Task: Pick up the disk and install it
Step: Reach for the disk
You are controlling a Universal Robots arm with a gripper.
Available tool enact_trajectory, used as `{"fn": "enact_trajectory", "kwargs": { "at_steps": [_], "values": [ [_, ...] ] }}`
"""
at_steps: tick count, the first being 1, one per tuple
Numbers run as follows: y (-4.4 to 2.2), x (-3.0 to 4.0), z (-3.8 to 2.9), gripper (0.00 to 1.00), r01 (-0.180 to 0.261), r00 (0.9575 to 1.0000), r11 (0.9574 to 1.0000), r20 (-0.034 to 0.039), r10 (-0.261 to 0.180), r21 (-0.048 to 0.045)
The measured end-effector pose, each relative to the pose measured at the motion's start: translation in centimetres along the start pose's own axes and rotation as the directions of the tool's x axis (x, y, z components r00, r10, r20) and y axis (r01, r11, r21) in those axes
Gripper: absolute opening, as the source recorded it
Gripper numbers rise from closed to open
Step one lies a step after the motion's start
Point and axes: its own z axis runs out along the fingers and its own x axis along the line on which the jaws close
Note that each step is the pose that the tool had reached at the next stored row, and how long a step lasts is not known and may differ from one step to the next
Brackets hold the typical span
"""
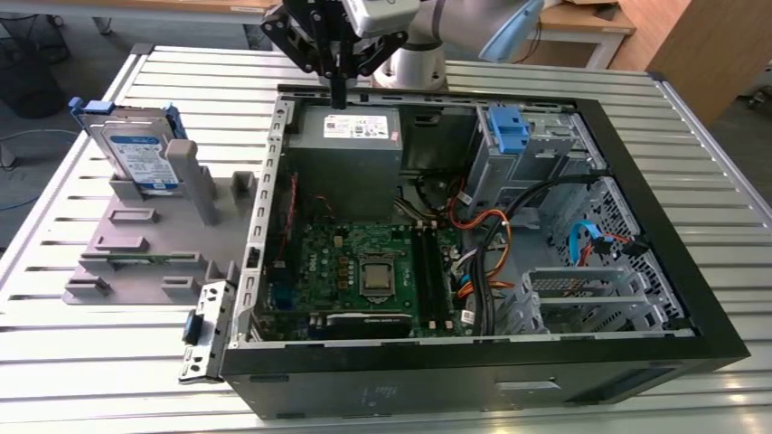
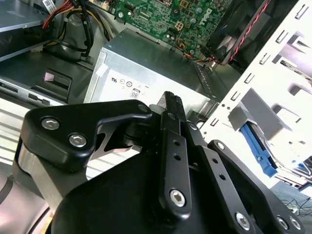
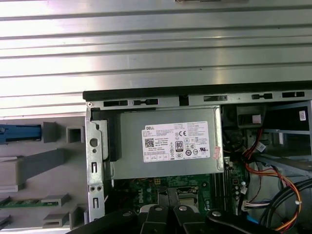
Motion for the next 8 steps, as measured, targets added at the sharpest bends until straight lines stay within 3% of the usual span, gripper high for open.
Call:
{"fn": "enact_trajectory", "kwargs": {
  "at_steps": [8],
  "values": [
    [-0.02, 0.30, -0.01, 0.11, 0.000, 1.0000, 1.0000, 0.0000, 0.000, 0.0000]
  ]
}}
